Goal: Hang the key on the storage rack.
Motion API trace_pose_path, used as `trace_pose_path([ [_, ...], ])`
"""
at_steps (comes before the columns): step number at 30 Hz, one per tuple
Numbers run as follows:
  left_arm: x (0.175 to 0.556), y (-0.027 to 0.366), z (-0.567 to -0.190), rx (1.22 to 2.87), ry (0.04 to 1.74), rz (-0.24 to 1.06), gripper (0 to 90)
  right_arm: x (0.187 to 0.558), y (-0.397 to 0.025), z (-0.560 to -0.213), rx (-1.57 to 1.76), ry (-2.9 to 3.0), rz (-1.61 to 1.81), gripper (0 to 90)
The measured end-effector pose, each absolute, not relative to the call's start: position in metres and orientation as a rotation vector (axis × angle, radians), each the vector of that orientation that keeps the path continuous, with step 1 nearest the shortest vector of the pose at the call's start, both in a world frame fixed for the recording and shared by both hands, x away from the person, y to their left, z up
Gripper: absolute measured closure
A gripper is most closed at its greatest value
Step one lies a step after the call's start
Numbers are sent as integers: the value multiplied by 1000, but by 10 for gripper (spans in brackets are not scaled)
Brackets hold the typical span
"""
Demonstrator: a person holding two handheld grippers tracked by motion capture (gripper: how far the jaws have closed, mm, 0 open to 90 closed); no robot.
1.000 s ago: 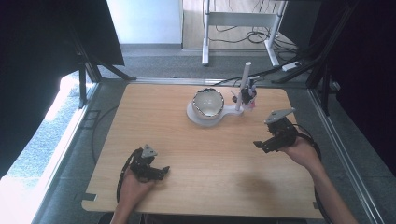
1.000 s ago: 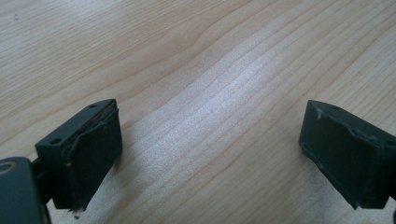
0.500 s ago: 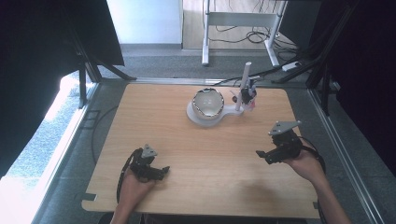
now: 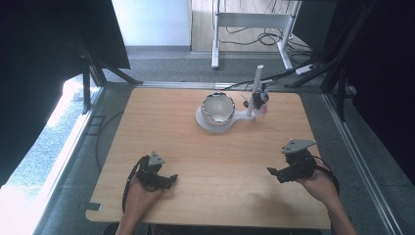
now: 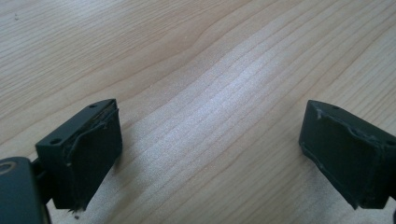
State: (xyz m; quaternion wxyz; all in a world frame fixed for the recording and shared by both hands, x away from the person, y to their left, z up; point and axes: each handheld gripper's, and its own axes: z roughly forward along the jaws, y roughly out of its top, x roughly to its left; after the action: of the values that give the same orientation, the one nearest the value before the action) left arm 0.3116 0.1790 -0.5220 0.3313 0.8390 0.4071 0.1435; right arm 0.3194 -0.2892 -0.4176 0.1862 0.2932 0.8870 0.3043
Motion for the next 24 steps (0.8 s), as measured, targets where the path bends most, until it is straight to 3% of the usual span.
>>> trace_pose_path([
  [17,312,179,-522,2186,1068,376,58,308,-276,-474,904,2475,896,80],
  [24,312,179,-522,2185,1068,376,58,306,-275,-495,959,2473,917,28],
])
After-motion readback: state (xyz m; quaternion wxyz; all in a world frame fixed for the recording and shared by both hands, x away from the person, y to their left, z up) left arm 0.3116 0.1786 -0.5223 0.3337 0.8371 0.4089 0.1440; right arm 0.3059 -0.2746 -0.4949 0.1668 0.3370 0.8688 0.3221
